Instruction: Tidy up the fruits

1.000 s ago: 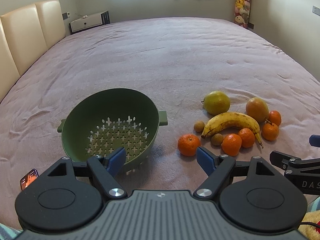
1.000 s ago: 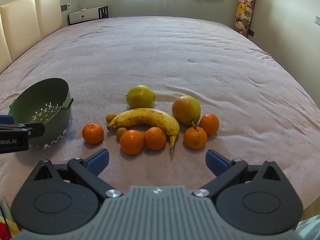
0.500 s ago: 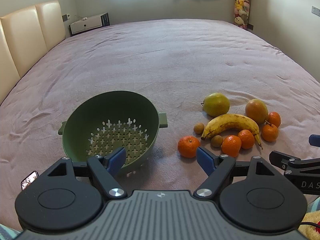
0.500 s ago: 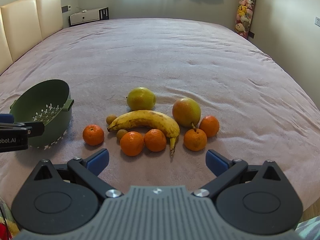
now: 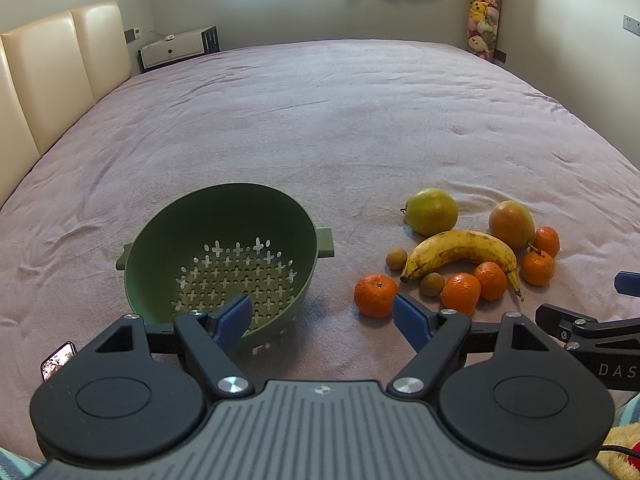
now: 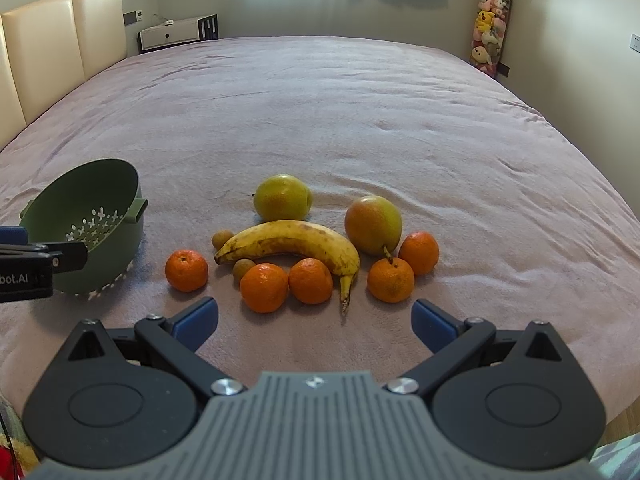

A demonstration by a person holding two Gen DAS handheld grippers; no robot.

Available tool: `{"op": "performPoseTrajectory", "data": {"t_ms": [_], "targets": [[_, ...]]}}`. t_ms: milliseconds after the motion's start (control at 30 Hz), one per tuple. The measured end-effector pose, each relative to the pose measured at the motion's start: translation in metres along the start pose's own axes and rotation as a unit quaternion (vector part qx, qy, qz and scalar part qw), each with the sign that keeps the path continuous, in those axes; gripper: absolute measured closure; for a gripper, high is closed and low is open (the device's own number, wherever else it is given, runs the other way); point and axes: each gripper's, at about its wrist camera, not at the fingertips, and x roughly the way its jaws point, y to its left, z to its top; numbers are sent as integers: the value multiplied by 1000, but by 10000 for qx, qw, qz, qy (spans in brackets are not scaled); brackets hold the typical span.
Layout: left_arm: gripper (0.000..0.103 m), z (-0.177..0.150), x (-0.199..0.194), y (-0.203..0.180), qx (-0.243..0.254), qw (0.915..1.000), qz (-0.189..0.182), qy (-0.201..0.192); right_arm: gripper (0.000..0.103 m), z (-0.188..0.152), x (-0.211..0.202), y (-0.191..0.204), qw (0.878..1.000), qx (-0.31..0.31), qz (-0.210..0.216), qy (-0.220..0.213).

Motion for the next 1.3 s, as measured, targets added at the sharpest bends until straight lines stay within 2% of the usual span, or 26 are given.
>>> {"op": "performPoseTrajectory", "data": {"t_ms": [500,767,833,900,967,1100,1200,1300], "targets": [[11,3,-4,-1,-80,9998,-197,-66,4,-1,3,-1,10000,-34,35,24],[22,-1,3,2,-216,9987,-457,24,4,-3,10,-3,9996,-156,235,-33],[27,-2,6,-1,-160,9985,-515,45,9,-3,12,-2,9994,-181,293,-17],[33,-3,9,-4,-90,9978,-663,49,21,-3,16,-3,9992,-191,354,35],[39,-5,15,-9,-31,9965,-834,67,25,-3,20,-3,9990,-218,390,89],[41,-10,27,-20,181,9944,-1041,38,38,-4,29,-2,9983,-330,464,122],[42,-12,35,-26,318,9941,-1032,-11,41,-4,36,-1,9975,-389,570,140],[41,-11,45,-26,251,9941,-1053,-18,46,-4,44,-2,9968,-345,707,150]]}}
